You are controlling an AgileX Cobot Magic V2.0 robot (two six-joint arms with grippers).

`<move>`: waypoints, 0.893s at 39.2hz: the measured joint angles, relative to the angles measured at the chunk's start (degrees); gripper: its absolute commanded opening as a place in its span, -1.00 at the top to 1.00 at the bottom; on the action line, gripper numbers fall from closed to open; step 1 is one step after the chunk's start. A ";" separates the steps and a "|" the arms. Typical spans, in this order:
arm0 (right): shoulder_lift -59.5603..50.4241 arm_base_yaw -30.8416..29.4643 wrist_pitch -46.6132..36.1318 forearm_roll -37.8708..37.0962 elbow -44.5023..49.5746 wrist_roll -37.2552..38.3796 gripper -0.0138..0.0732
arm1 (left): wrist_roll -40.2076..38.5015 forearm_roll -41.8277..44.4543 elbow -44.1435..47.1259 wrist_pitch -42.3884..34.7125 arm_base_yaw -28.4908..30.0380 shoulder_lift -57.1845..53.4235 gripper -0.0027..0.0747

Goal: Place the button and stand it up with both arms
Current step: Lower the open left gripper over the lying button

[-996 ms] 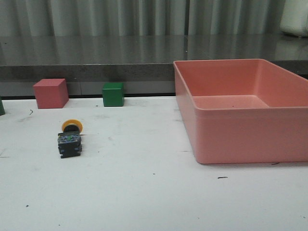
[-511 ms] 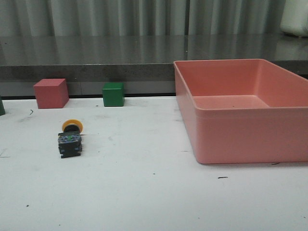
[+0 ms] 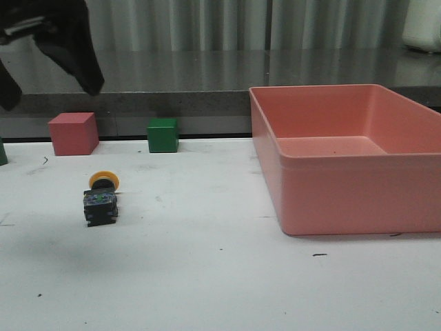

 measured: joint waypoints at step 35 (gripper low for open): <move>0.00 0.00 0.00 0.00 0.00 0.00 0.82 | -9.96 3.56 -35.72 24.94 0.96 40.86 -0.80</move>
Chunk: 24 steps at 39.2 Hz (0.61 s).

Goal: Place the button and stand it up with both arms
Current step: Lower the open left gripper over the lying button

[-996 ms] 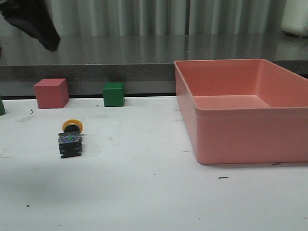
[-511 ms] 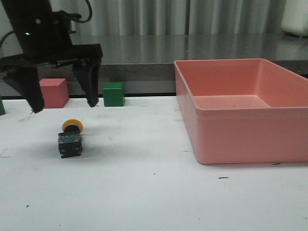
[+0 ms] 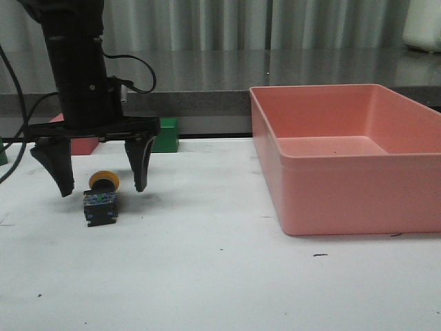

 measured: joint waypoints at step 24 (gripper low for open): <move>0.00 0.00 0.00 -0.02 0.00 0.00 0.82 | -1.70 -1.51 -1.07 -0.08 1.50 2.64 -0.80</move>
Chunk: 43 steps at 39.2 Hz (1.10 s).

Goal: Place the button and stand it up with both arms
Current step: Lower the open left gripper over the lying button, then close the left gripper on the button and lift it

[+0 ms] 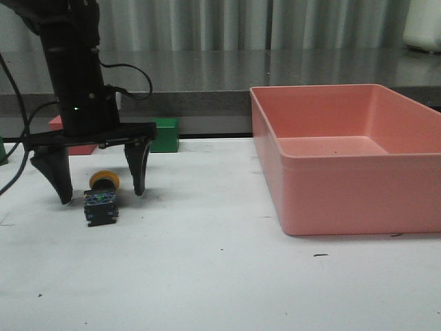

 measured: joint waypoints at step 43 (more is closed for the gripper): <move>0.00 0.00 0.00 0.00 0.00 0.00 0.82 | 1.18 2.67 0.41 -2.87 -0.09 -5.88 0.41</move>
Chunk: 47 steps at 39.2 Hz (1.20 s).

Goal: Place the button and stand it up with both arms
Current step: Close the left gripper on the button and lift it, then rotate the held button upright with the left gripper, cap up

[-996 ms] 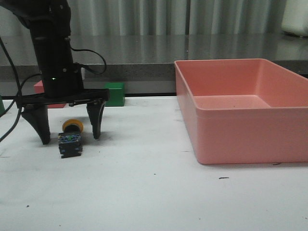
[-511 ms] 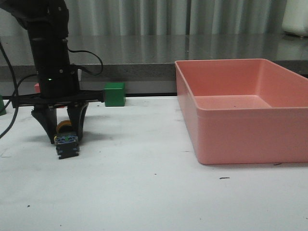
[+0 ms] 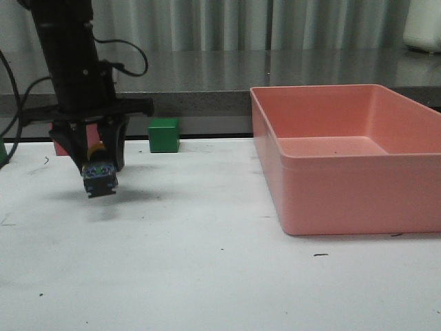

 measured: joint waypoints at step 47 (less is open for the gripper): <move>0.00 0.00 0.00 0.00 0.00 0.00 0.82 | 16.31 8.61 72.97 -122.17 -0.86 -19.53 0.41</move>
